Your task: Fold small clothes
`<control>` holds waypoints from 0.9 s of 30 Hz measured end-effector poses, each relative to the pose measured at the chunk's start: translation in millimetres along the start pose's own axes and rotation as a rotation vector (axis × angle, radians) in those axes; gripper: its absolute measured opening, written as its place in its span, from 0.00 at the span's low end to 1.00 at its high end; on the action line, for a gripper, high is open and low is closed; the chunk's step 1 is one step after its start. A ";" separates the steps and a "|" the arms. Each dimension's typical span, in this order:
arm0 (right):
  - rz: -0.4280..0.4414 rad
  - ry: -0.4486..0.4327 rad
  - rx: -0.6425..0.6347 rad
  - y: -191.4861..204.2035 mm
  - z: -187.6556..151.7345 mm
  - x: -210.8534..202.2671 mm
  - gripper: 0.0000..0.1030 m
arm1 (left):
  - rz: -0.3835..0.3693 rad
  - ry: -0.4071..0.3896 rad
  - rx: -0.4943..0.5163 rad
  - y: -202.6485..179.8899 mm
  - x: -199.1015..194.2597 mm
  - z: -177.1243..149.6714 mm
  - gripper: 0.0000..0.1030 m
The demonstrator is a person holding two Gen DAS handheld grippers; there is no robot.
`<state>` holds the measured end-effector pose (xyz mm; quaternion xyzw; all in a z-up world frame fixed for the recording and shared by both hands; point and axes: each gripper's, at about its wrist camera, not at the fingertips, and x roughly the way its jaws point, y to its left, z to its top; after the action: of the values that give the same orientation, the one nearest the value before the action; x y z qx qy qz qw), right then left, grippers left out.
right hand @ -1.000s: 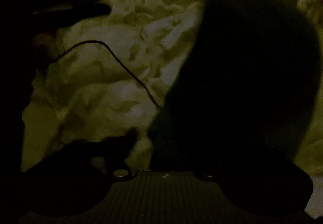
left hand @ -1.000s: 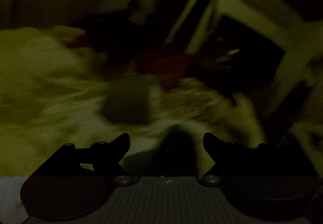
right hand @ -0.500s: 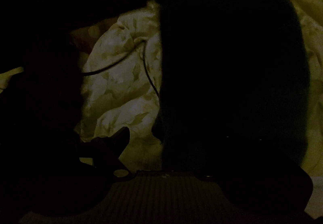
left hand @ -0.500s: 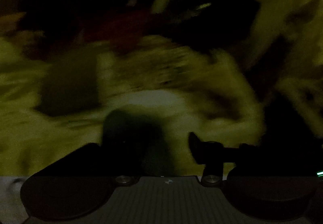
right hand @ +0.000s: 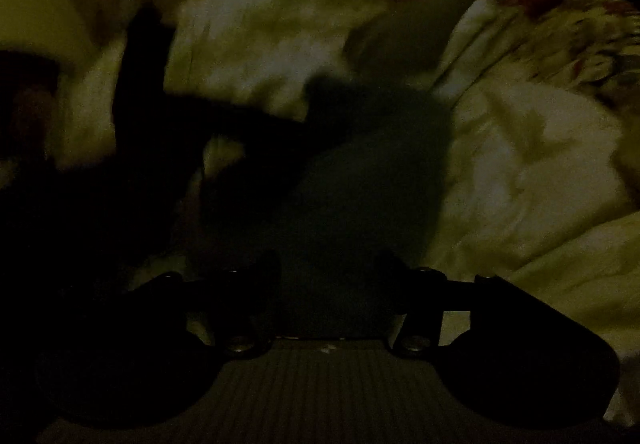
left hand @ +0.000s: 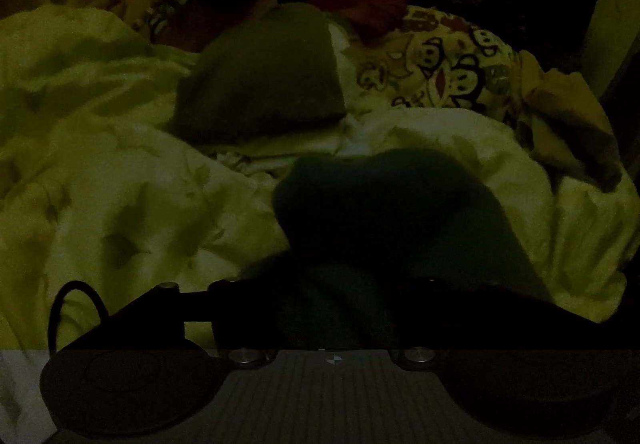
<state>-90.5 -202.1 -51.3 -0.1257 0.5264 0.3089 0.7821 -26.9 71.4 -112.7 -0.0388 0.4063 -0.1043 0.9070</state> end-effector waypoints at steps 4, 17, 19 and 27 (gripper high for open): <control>-0.048 0.074 -0.065 9.2 -16.0 39.8 0.62 | 0.016 -0.011 -0.014 8.5 11.0 -14.3 1.00; -0.032 0.006 0.020 -1.1 -8.2 -3.2 0.82 | 0.074 -0.025 0.295 -36.7 -83.8 15.0 1.00; -0.037 -0.037 0.010 0.6 0.1 -31.0 0.93 | 0.068 -0.023 0.383 -47.2 -109.9 20.0 1.00; -0.098 -0.042 -0.144 23.6 38.0 -93.0 0.98 | 0.069 0.154 0.564 -90.2 -134.7 33.9 1.00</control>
<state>-100.4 -196.5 51.3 -0.2007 0.4795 0.3101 0.7960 -103.2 12.7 22.1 0.2369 0.4297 -0.1848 0.8515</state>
